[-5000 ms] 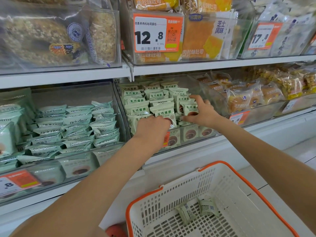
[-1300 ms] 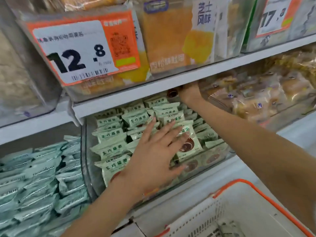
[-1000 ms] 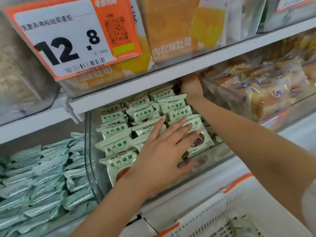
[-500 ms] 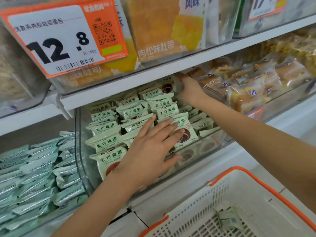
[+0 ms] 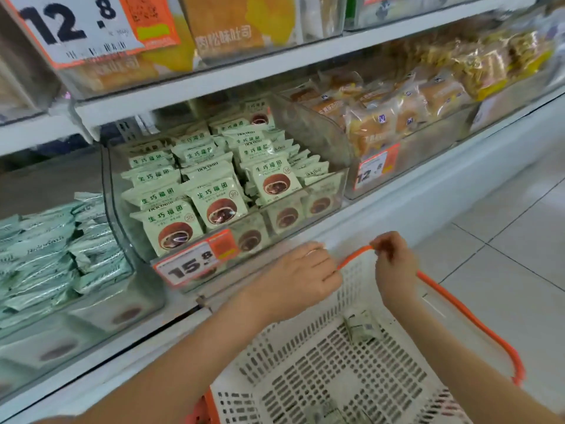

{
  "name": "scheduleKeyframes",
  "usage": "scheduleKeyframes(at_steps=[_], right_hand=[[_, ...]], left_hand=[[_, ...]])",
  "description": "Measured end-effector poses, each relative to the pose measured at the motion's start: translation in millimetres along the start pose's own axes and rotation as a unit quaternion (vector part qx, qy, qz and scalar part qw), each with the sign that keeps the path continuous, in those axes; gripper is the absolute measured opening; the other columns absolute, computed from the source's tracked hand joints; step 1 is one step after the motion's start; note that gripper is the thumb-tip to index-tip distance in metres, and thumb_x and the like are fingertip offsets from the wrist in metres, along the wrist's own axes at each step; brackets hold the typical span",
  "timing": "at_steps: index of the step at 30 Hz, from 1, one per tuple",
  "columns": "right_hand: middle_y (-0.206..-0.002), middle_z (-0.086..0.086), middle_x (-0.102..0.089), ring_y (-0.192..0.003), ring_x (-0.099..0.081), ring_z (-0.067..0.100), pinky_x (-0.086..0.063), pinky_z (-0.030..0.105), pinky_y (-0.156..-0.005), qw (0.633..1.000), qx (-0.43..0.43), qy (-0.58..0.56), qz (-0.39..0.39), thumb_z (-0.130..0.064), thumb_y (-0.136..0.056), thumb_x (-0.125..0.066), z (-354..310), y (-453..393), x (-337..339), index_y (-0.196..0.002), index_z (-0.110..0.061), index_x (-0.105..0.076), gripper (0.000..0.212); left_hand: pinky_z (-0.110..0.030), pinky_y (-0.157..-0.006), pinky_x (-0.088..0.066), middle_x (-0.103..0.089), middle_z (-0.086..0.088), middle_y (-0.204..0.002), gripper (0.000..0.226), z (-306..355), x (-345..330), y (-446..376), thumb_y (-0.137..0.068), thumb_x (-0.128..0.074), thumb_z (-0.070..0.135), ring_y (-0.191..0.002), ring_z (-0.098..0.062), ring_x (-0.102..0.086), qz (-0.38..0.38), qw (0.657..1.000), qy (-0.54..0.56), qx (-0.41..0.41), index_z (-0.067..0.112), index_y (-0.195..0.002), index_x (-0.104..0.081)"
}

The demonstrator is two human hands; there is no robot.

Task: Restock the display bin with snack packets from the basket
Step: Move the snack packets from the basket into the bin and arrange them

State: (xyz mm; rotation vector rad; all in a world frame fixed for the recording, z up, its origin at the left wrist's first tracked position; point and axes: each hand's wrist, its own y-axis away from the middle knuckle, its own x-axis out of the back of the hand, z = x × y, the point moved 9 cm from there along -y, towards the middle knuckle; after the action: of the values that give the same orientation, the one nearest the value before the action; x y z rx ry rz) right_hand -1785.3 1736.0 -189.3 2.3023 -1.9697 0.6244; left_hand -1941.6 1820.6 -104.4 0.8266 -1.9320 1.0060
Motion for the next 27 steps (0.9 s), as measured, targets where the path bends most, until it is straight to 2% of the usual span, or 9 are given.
scheduleKeyframes(at_steps=[3,5,7,8,12,16,19,22,27], right_hand=[[-0.102,0.005,-0.059,-0.085,-0.058,0.023,-0.051,0.038,-0.072,0.956,-0.087,0.202,-0.195,0.001,-0.091,-0.041,93.8,60.1,-27.0,-0.093,-0.025,-0.053,0.029],[-0.134,0.007,-0.044,-0.113,-0.052,0.025,-0.047,0.032,-0.088,0.825,-0.165,0.314,-0.440,-0.011,-0.094,-0.051,161.2,129.2,-49.7,-0.126,-0.023,-0.044,0.034],[-0.151,0.007,-0.022,-0.132,-0.037,0.027,-0.040,0.035,-0.103,0.680,-0.211,0.376,-0.593,-0.023,-0.089,-0.064,209.5,195.6,-51.1,-0.147,-0.029,-0.019,0.073],[-0.154,0.007,-0.016,-0.135,-0.032,0.030,-0.037,0.039,-0.107,0.639,-0.227,0.396,-0.619,-0.028,-0.086,-0.068,222.1,215.4,-46.5,-0.148,-0.034,-0.012,0.084],[-0.155,0.004,-0.018,-0.139,-0.026,0.031,-0.031,0.048,-0.111,0.572,-0.228,0.441,-0.653,-0.057,-0.068,-0.076,251.1,253.0,-39.2,-0.149,-0.036,-0.010,0.107],[-0.154,0.010,-0.022,-0.136,-0.033,0.035,-0.035,0.054,-0.107,0.521,-0.181,0.487,-0.677,-0.060,-0.061,-0.078,254.3,262.8,-47.7,-0.149,-0.031,-0.008,0.116],[-0.146,0.013,-0.033,-0.127,-0.042,0.035,-0.044,0.051,-0.099,0.505,-0.142,0.516,-0.677,-0.051,-0.067,-0.078,250.5,263.7,-56.1,-0.149,-0.029,-0.006,0.112],[-0.139,0.014,-0.035,-0.121,-0.046,0.034,-0.048,0.047,-0.094,0.531,-0.120,0.525,-0.654,-0.041,-0.073,-0.076,242.6,259.5,-57.8,-0.148,-0.025,-0.015,0.098],[-0.135,0.008,-0.045,-0.113,-0.053,0.024,-0.046,0.033,-0.085,0.707,-0.312,0.285,-0.567,-0.045,-0.083,-0.061,208.0,222.7,-55.7,-0.143,-0.016,-0.030,0.073]], left_hand=[[-0.034,-0.084,-0.043,-0.061,-0.006,-0.083,0.019,40.5,-60.5,14.4,-0.076,-0.065,-0.003,-0.082,-0.025,-0.055,-0.202,0.974,0.104,0.018,0.011,-0.089,-0.063],[-0.039,-0.078,-0.044,-0.060,-0.011,-0.095,0.020,66.5,-114.2,46.3,-0.087,-0.052,-0.002,-0.085,-0.027,-0.053,-0.397,0.900,0.165,0.070,0.006,-0.104,-0.061],[-0.038,-0.066,-0.043,-0.057,-0.013,-0.090,0.020,89.6,-154.0,81.5,-0.090,-0.047,-0.005,-0.074,-0.024,-0.050,-0.496,0.838,0.201,0.110,0.003,-0.104,-0.059],[-0.038,-0.065,-0.043,-0.056,-0.012,-0.088,0.020,100.5,-169.0,95.3,-0.090,-0.046,-0.007,-0.072,-0.024,-0.050,-0.515,0.819,0.220,0.128,0.005,-0.100,-0.058],[-0.035,-0.069,-0.039,-0.046,-0.009,-0.080,0.016,138.9,-211.2,141.6,-0.091,-0.045,-0.003,-0.069,-0.024,-0.046,-0.573,0.766,0.251,0.146,0.012,-0.092,-0.049],[-0.035,-0.068,-0.039,-0.043,-0.006,-0.078,0.019,156.6,-229.6,157.2,-0.091,-0.046,-0.001,-0.070,-0.024,-0.048,-0.591,0.748,0.264,0.146,0.015,-0.096,-0.054],[-0.036,-0.076,-0.046,-0.036,0.003,-0.078,0.021,162.3,-240.2,161.7,-0.092,-0.048,0.003,-0.074,-0.021,-0.045,-0.589,0.742,0.282,0.149,0.024,-0.094,-0.042],[-0.031,-0.059,-0.038,-0.045,-0.001,-0.078,0.012,153.2,-233.3,153.7,-0.091,-0.047,0.002,-0.064,-0.019,-0.044,-0.581,0.750,0.277,0.153,0.013,-0.095,-0.050],[-0.039,-0.084,-0.051,-0.056,-0.003,-0.109,0.037,129.8,-218.8,142.5,-0.091,-0.051,0.007,-0.094,-0.021,-0.056,-0.544,0.756,0.301,0.207,0.016,-0.126,-0.051]])
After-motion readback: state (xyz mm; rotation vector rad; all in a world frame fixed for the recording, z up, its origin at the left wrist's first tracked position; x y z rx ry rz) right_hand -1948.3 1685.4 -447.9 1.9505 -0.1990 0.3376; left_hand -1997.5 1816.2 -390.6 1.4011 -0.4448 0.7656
